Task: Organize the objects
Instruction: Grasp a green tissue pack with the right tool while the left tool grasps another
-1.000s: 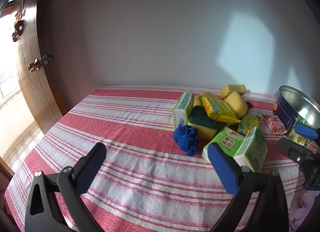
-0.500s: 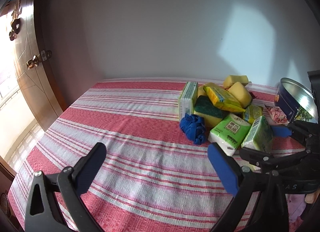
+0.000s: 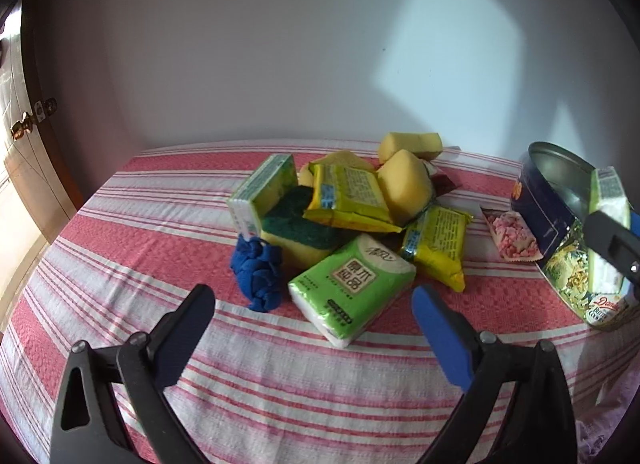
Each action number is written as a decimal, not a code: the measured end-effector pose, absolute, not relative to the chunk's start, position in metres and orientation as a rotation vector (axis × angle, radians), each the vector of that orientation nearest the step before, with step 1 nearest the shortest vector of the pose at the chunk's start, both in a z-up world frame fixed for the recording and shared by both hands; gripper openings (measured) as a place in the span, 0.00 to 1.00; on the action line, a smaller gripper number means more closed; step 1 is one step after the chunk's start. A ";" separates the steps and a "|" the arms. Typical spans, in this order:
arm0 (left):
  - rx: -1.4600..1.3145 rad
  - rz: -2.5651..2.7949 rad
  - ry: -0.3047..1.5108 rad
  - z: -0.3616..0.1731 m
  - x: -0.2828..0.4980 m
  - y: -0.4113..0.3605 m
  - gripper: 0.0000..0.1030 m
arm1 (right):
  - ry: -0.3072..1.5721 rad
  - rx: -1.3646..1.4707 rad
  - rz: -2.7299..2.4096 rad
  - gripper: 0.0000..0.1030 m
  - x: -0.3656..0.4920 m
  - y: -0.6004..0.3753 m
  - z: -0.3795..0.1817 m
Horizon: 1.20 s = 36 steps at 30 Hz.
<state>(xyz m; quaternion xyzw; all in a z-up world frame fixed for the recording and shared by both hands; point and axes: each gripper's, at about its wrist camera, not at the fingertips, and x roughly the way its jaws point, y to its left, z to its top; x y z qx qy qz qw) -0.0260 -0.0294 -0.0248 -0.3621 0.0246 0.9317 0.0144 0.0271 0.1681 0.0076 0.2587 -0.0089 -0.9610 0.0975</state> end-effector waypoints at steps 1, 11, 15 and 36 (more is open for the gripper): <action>-1.154 2.896 0.079 -0.029 -0.031 -0.023 0.96 | -0.041 0.766 -2.850 0.76 0.028 0.174 0.009; -1.387 2.864 0.081 -0.051 -0.068 0.001 0.85 | -0.042 0.783 -2.836 0.76 0.031 0.180 0.009; -1.380 2.866 0.058 -0.048 -0.064 0.002 0.80 | -0.044 0.777 -2.844 0.76 0.032 0.178 0.008; -0.919 3.076 0.024 0.008 -0.007 0.009 0.79 | -0.049 0.571 -2.963 0.76 0.044 0.197 0.022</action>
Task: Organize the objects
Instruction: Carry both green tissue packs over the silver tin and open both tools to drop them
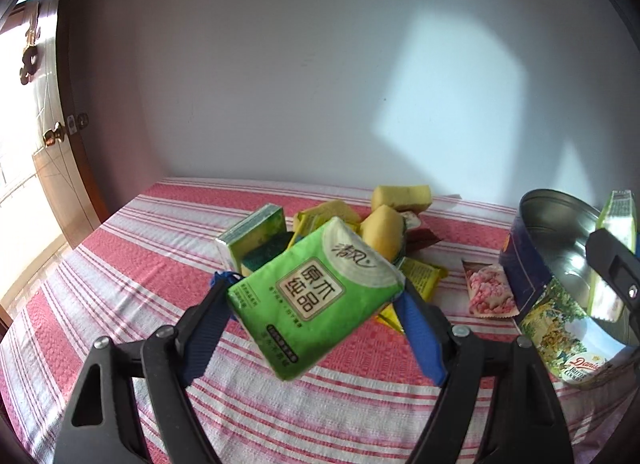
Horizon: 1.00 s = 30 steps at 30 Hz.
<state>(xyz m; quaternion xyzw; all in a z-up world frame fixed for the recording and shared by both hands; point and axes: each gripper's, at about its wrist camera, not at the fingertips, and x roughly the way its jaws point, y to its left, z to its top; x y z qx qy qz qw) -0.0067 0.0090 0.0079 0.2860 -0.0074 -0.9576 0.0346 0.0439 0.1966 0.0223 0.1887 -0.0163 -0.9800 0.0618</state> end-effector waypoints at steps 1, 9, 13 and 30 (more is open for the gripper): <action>0.871 -2.957 -0.026 0.010 -0.005 0.012 0.79 | -0.044 0.561 -2.978 0.76 0.045 0.199 0.024; 0.832 -3.051 -0.005 0.027 -0.002 0.041 0.79 | -0.099 0.562 -3.064 0.76 0.048 0.239 0.026; 0.827 -3.121 0.036 0.033 -0.002 0.054 0.79 | -0.096 0.569 -3.113 0.76 0.048 0.258 0.026; 0.846 -3.303 0.028 0.048 -0.009 0.131 0.79 | -0.039 0.668 -3.272 0.76 0.028 0.311 0.017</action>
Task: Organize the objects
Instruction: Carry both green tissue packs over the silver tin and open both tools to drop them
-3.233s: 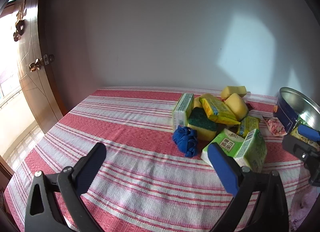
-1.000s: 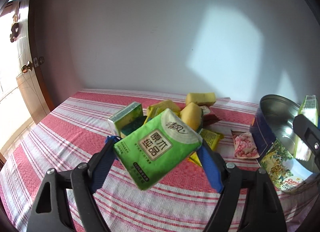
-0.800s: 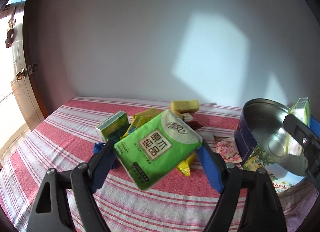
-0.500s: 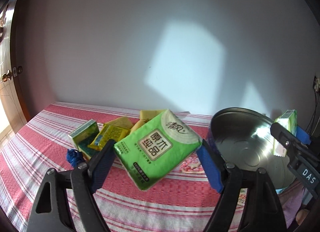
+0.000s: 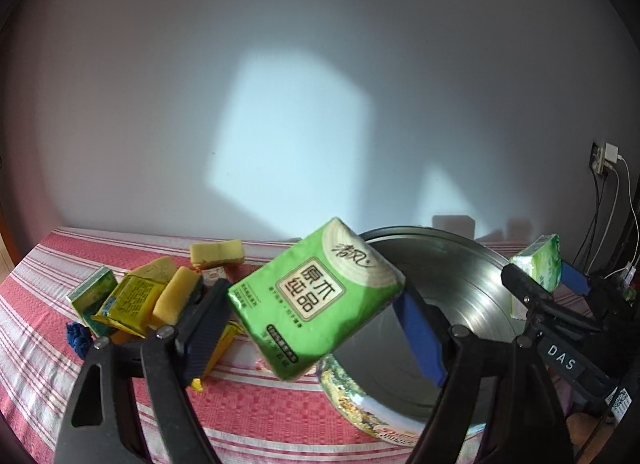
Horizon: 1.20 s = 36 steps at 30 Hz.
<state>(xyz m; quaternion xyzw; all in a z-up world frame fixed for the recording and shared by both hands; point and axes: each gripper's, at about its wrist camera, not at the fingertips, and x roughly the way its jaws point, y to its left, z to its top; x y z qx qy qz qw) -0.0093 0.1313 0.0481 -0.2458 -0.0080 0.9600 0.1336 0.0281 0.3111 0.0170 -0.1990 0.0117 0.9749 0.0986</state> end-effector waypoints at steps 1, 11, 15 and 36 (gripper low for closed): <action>-0.727 2.770 -0.028 0.047 -0.012 0.137 0.79 | 0.033 -0.599 2.876 0.76 0.023 0.311 0.014; -0.823 2.723 0.047 0.021 -0.039 0.179 0.79 | -0.012 -0.729 2.832 0.76 0.002 0.337 -0.006; -0.859 2.719 0.073 0.009 -0.048 0.193 0.79 | -0.055 -0.771 2.826 0.76 -0.004 0.334 -0.012; -0.726 2.727 0.067 0.045 -0.015 0.180 1.00 | 0.064 -0.754 2.852 0.86 0.010 0.339 -0.005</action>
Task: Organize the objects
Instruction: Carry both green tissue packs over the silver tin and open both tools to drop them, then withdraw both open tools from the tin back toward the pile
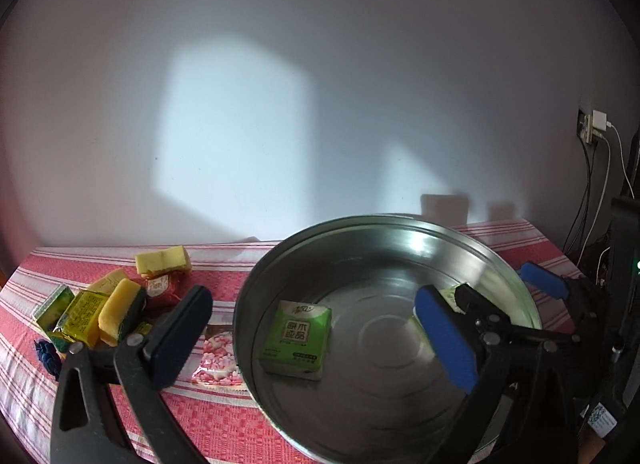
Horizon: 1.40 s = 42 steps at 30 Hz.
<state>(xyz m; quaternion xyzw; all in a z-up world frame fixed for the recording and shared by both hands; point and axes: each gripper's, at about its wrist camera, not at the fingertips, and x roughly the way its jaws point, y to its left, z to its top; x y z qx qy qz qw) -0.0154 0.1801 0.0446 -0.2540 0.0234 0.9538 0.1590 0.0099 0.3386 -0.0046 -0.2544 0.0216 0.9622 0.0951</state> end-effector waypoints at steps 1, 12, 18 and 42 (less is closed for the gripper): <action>-0.732 2.727 0.042 0.045 -0.016 0.174 1.00 | 0.078 -0.743 2.856 0.86 0.011 0.340 -0.004; -0.840 2.879 0.019 0.023 -0.032 0.089 1.00 | -0.007 -0.545 2.907 0.86 0.031 0.321 0.007; -0.985 2.899 -0.011 0.001 -0.045 0.051 1.00 | 0.021 -0.528 2.894 0.86 0.032 0.320 0.008; -1.340 2.781 -0.060 -0.046 -0.108 0.042 0.53 | -0.049 -0.507 3.010 0.86 0.048 0.282 0.017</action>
